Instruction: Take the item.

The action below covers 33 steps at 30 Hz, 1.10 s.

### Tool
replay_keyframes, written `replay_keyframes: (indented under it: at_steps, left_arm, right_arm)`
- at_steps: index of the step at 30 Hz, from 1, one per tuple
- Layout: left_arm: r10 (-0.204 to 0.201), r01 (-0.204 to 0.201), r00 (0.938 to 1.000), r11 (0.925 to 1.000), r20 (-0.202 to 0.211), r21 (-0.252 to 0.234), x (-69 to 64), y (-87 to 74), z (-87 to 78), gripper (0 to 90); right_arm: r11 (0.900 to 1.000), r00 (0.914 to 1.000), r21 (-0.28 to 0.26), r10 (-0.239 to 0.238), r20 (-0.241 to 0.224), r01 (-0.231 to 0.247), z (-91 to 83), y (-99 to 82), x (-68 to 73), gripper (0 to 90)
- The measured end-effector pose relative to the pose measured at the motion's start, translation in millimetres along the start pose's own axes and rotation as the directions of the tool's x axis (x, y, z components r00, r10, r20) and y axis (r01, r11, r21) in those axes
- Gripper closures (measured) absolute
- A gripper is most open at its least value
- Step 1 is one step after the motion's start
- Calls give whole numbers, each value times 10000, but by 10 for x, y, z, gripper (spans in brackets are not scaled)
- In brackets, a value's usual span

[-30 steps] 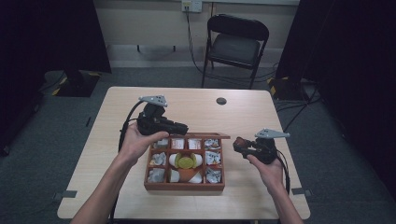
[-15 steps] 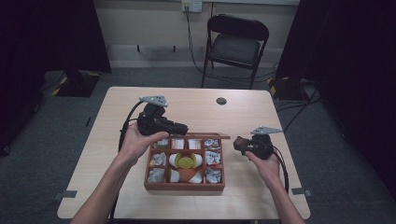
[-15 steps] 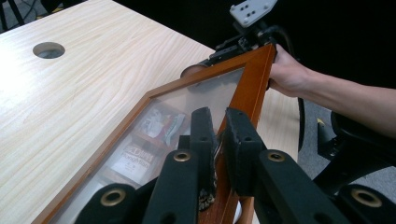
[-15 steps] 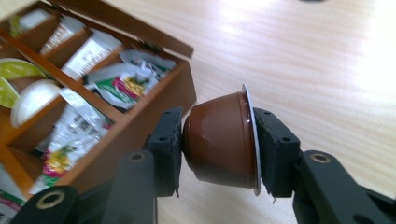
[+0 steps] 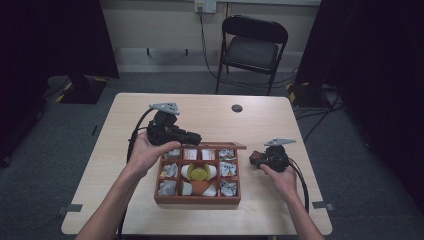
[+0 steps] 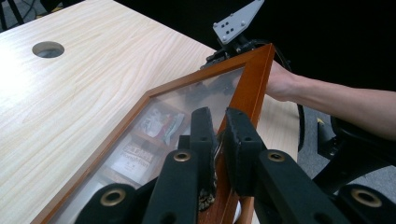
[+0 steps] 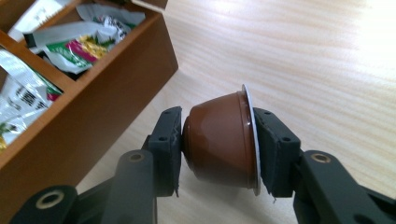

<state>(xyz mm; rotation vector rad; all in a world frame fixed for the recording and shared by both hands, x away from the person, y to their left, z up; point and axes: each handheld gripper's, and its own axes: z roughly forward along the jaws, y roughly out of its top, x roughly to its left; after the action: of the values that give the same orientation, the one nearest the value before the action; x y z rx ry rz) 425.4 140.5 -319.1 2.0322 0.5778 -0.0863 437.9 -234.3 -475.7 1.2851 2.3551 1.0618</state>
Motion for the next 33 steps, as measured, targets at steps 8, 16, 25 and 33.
replay_keyframes:
  at_steps: [8, 16, 25, 33]
  left_arm:
    - [6, -6, 10000, 10000, 16, 25, -3, -2, 3, 823]
    - [12, -12, 10000, 10000, 12, 29, -2, -2, 2, 823]
    - [-18, 18, 10000, 10000, 45, 31, 1, -4, 3, 823]
    - [-44, 44, 10000, 10000, 67, 26, 5, -4, 2, 823]
  right_arm:
    - [10000, 9998, -12, -83, 175, 83, 15, -10, 13, 551]
    - [10000, 9998, 30, 20, 203, -21, 20, -10, 4, 490]
    - [9984, 9990, -327, 457, -7, -457, -30, 2, -17, 291]
    - [9961, 9979, -653, 583, -279, -601, -111, 17, 0, 252]
